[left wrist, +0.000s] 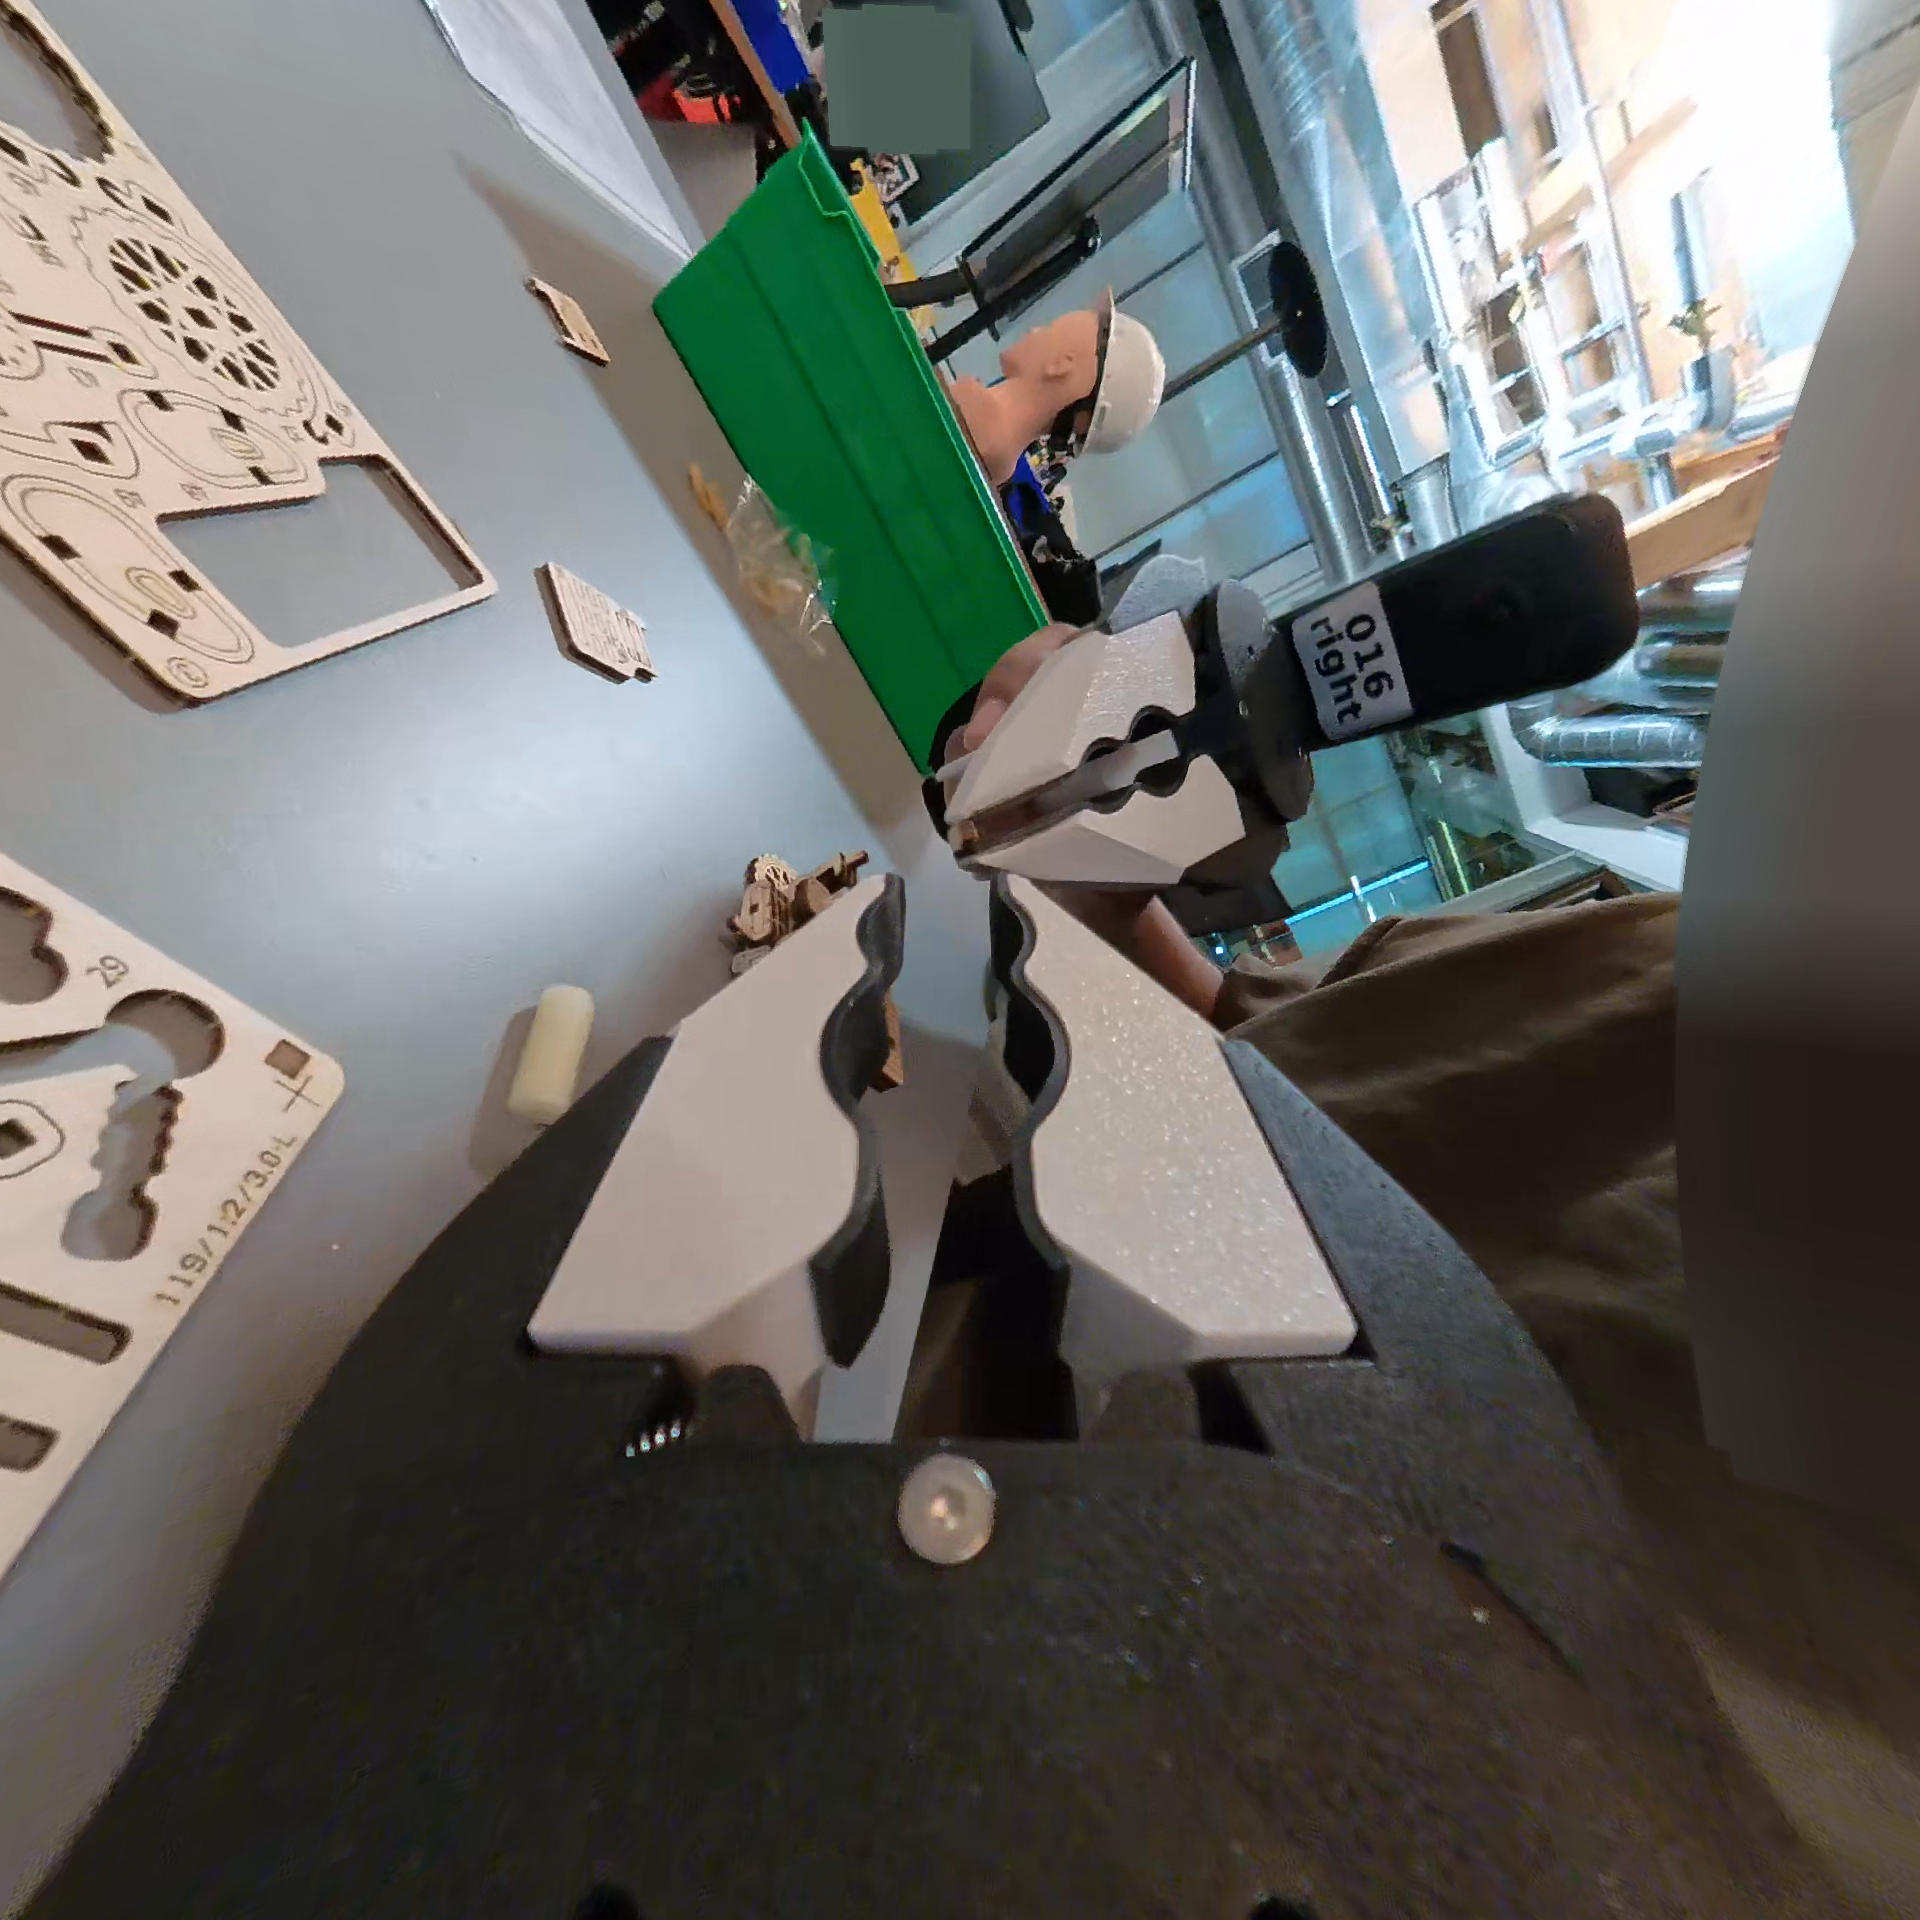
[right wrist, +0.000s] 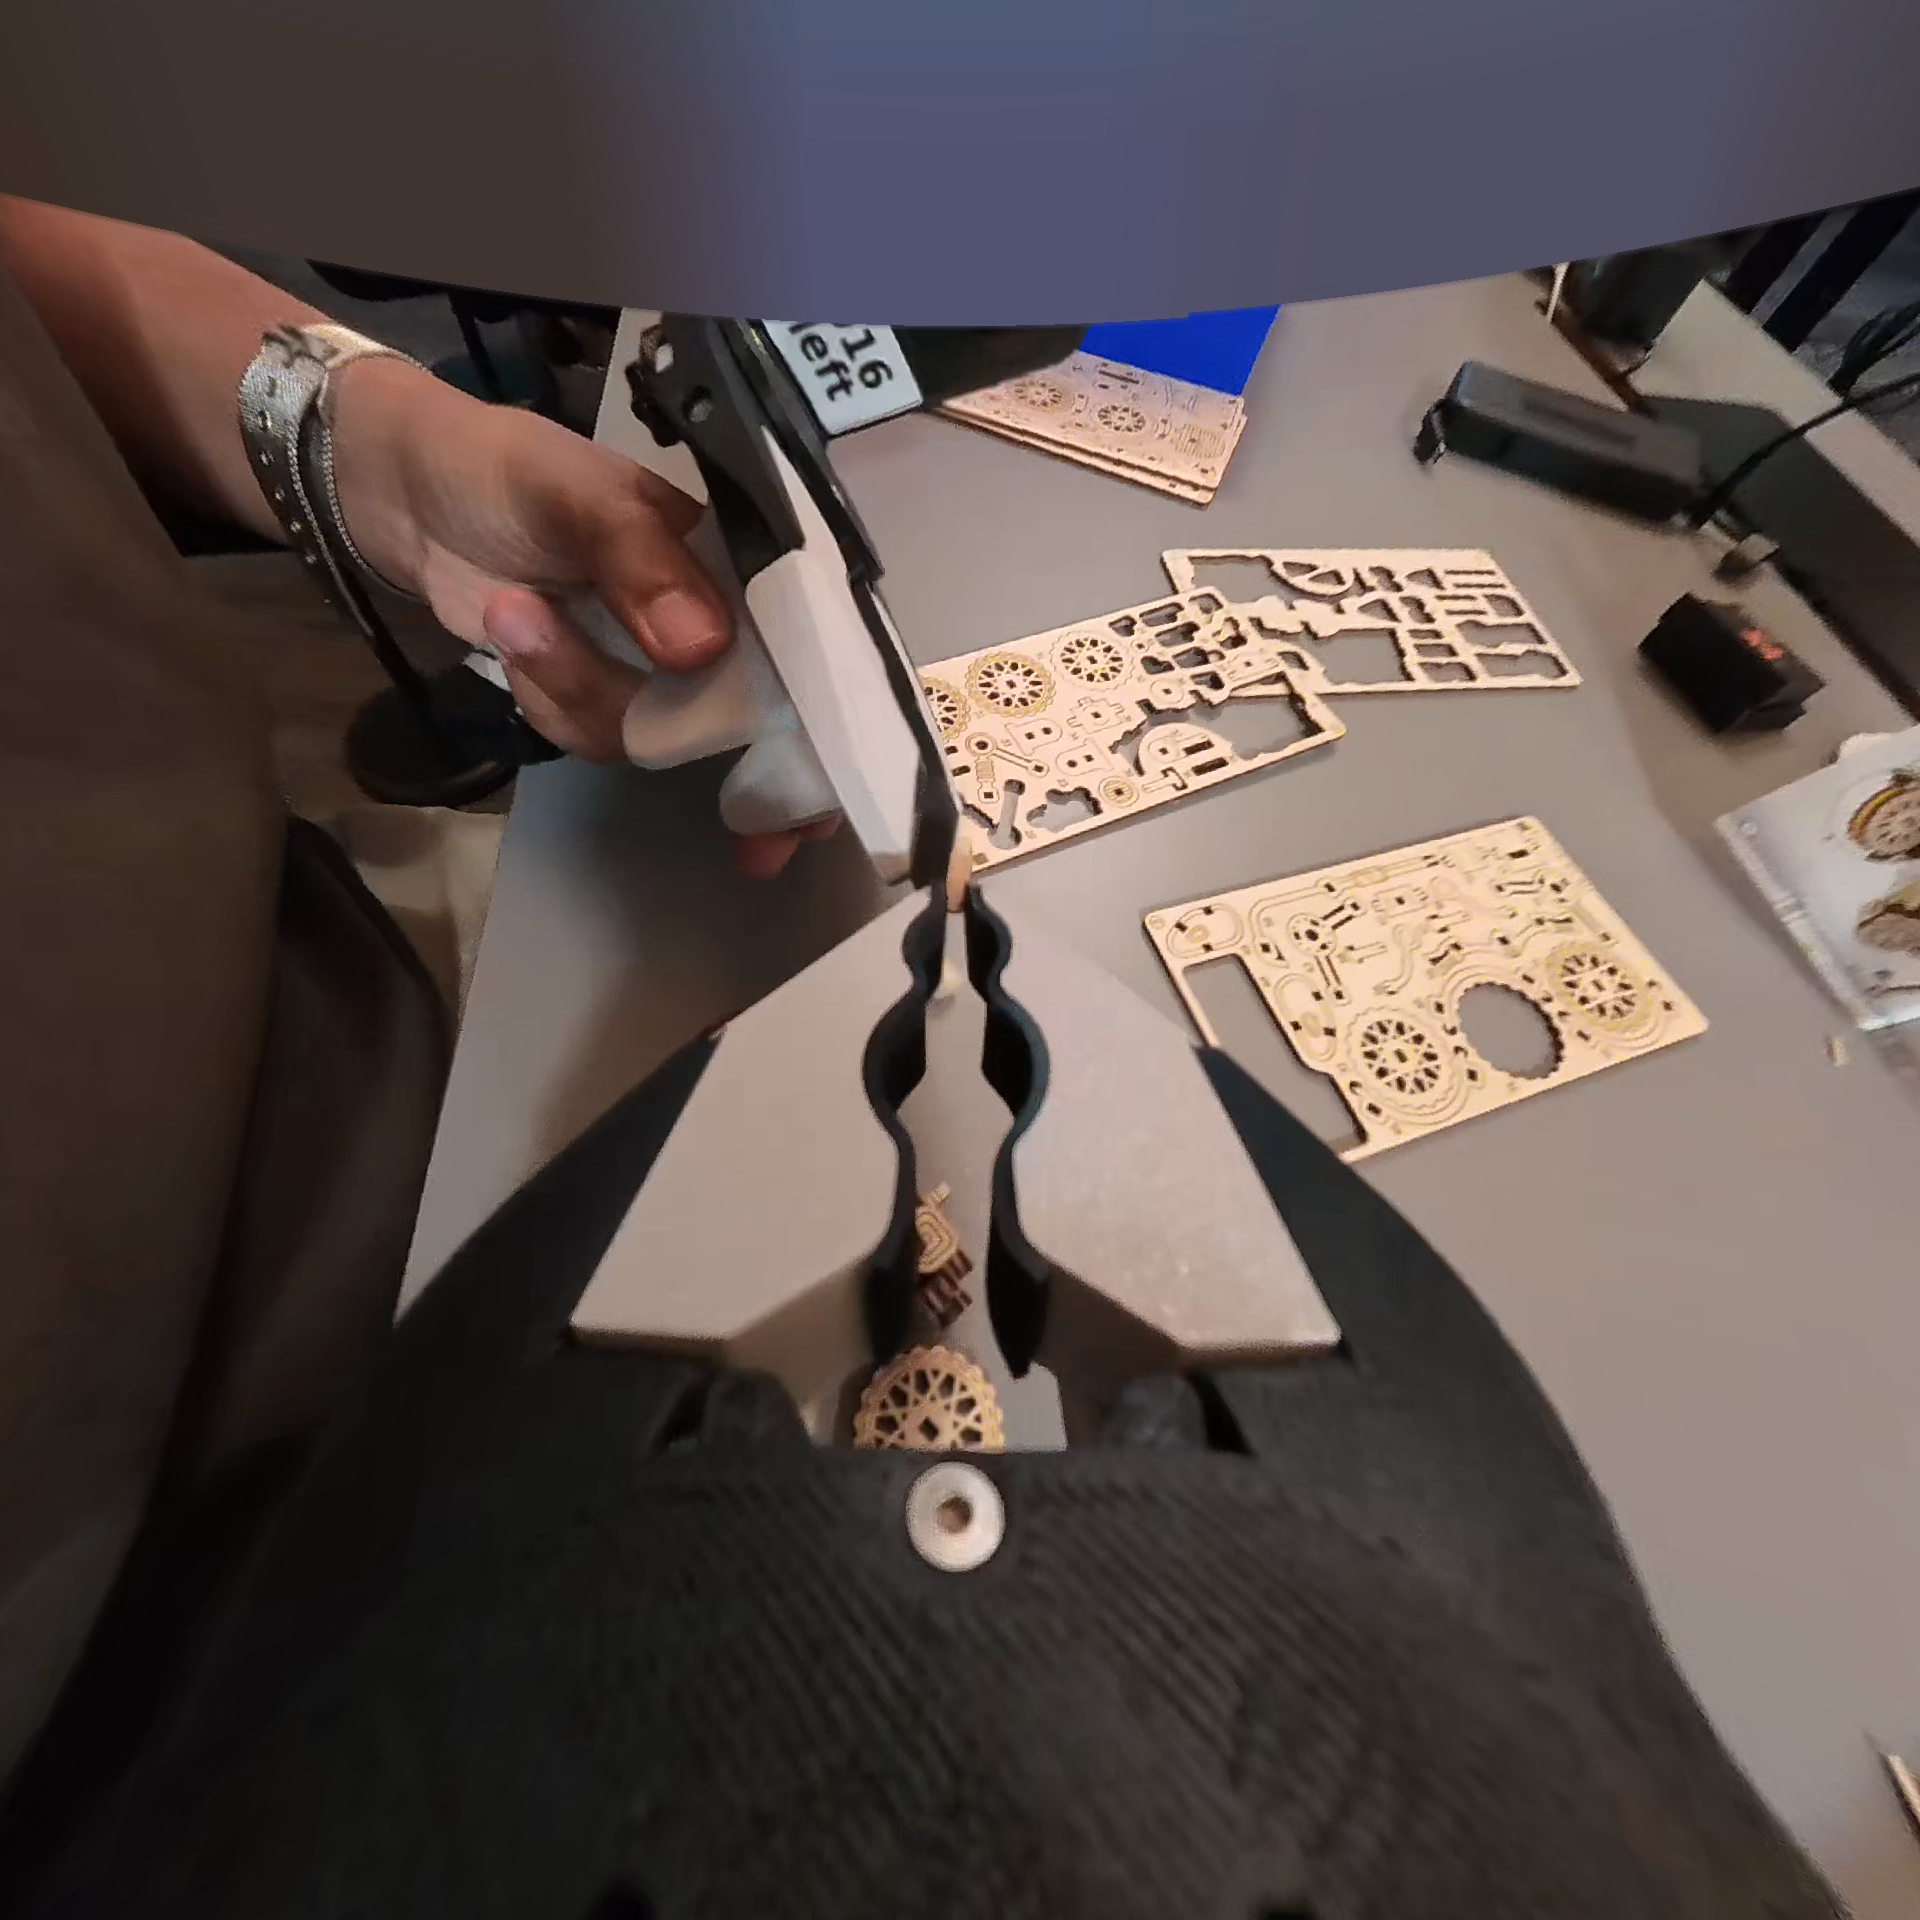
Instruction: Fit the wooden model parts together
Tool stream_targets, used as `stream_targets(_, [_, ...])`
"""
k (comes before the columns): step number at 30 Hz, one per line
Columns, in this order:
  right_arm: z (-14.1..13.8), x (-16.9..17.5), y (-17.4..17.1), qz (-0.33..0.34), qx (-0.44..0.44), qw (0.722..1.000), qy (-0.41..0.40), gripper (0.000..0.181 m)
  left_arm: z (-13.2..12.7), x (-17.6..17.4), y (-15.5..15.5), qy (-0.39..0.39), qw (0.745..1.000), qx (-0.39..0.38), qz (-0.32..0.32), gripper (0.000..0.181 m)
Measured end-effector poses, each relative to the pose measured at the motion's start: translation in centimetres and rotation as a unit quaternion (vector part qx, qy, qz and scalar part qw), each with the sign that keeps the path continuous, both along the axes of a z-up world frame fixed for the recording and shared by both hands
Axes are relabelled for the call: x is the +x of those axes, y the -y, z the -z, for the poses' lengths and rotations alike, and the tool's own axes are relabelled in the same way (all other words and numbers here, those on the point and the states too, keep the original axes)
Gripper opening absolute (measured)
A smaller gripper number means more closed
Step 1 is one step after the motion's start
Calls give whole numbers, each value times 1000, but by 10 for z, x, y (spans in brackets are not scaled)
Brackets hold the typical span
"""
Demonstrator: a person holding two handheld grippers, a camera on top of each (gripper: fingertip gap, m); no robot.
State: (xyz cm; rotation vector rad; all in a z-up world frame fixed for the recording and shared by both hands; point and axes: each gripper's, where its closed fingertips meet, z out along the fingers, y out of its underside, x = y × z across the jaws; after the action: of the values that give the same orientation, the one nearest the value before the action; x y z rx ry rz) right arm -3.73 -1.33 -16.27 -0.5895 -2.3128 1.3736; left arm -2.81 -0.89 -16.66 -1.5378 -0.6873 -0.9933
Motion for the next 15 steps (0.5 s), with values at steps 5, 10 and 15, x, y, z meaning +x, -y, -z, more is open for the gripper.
stream_targets(5, [4,2,3,-4,46,998,-33,0,-6,0,0,23,999,22,-4,12])
stream_targets(10, [4,4,7,-12,60,997,-49,1,-4,-2,1,21,1000,13,-9,1])
stream_targets(15, [2,3,7,-8,33,999,-36,4,-6,-3,2,7,1000,18,-10,0])
